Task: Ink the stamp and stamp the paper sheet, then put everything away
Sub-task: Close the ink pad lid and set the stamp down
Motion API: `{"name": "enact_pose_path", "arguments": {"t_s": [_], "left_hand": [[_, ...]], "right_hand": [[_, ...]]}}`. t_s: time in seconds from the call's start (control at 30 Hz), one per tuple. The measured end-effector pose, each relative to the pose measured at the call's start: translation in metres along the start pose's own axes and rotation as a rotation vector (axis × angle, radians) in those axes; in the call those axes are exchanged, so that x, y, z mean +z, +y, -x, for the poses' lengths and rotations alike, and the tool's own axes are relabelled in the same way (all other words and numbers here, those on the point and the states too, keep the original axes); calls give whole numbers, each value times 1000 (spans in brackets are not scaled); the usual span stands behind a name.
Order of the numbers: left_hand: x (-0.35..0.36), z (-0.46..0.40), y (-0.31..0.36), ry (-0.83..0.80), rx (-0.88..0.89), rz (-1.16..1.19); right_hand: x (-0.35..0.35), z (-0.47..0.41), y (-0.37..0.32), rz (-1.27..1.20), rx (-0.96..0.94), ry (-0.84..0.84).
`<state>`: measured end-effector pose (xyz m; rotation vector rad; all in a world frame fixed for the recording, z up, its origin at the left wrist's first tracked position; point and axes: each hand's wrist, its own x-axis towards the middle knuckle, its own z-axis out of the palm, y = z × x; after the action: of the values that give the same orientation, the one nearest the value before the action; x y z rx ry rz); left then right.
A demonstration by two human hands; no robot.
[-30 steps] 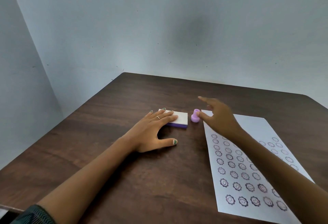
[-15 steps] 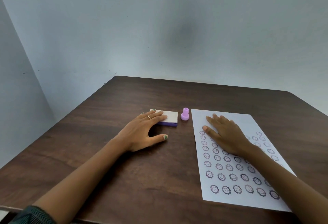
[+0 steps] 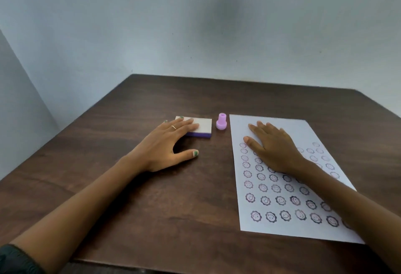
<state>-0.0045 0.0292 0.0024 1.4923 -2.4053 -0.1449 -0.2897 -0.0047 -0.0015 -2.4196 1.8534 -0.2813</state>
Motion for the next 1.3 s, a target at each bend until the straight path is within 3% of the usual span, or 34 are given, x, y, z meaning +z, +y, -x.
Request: {"name": "enact_pose_path", "arguments": {"t_s": [0.43, 0.77, 1.1, 1.3], "left_hand": [[1, -3, 1, -38, 24, 7], [-12, -9, 7, -105, -43, -48], [-33, -9, 25, -192, -158, -35], [-40, -38, 47, -153, -177, -28]], "right_hand": [[6, 0, 1, -63, 28, 9], [-10, 0, -4, -135, 82, -95], [-44, -1, -27, -31, 188, -181], [-51, 7, -34, -1, 194, -197]]}}
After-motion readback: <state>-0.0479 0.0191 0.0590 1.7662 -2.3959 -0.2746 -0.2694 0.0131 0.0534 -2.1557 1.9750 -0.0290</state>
